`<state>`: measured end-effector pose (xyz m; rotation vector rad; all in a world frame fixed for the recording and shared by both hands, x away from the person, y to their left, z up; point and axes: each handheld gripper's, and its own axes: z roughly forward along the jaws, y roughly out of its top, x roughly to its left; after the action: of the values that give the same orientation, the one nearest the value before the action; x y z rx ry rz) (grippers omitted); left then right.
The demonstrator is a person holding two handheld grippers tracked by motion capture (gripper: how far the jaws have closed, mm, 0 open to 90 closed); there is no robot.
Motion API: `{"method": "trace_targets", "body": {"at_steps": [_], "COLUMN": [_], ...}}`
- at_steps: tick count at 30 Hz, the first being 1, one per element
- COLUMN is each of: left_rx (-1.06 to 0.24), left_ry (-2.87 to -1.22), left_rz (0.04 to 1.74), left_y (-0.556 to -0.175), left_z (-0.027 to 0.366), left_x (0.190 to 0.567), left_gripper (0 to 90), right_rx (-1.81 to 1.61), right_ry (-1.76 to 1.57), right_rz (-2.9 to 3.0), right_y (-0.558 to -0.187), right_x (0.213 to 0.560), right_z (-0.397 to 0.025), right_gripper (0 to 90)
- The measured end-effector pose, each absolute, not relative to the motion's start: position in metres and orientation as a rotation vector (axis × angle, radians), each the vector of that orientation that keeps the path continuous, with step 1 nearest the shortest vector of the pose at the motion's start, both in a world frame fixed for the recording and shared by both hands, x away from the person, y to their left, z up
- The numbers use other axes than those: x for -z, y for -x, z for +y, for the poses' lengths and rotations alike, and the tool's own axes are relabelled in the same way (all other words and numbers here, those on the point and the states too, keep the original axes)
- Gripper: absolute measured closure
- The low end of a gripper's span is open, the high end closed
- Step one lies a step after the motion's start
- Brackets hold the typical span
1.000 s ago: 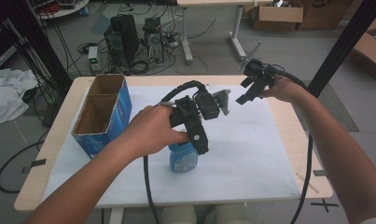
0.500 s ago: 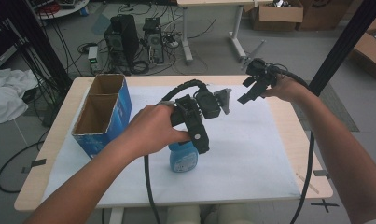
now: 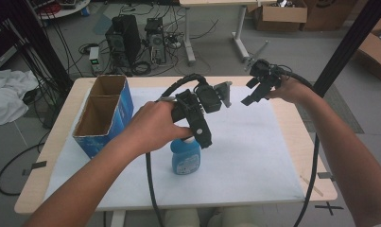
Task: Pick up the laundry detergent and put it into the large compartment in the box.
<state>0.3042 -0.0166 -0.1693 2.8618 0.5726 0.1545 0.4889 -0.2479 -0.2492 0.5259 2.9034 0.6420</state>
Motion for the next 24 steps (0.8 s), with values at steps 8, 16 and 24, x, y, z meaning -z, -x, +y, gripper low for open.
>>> {"method": "trace_targets", "body": {"at_steps": [8, 16, 24], "left_rx": [-0.175, -0.157, -0.165], "left_ry": [-2.867, -2.866, -2.880], "left_rz": [0.601, 0.633, 0.604], "left_y": [-0.319, -0.331, -0.337], "left_z": [-0.006, 0.005, 0.007], "left_x": [0.171, 0.173, 0.182], "left_gripper": [19.6, 19.4, 19.1], "right_rx": [-0.642, -0.639, -0.637], "right_ry": [-0.530, -0.542, -0.541], "right_rz": [2.899, 2.895, 2.896], "right_y": [-0.486, -0.485, -0.484], "right_x": [0.247, 0.245, 0.245], "right_z": [-0.250, -0.252, -0.253], "right_gripper": [17.1, 17.0, 16.9]}}
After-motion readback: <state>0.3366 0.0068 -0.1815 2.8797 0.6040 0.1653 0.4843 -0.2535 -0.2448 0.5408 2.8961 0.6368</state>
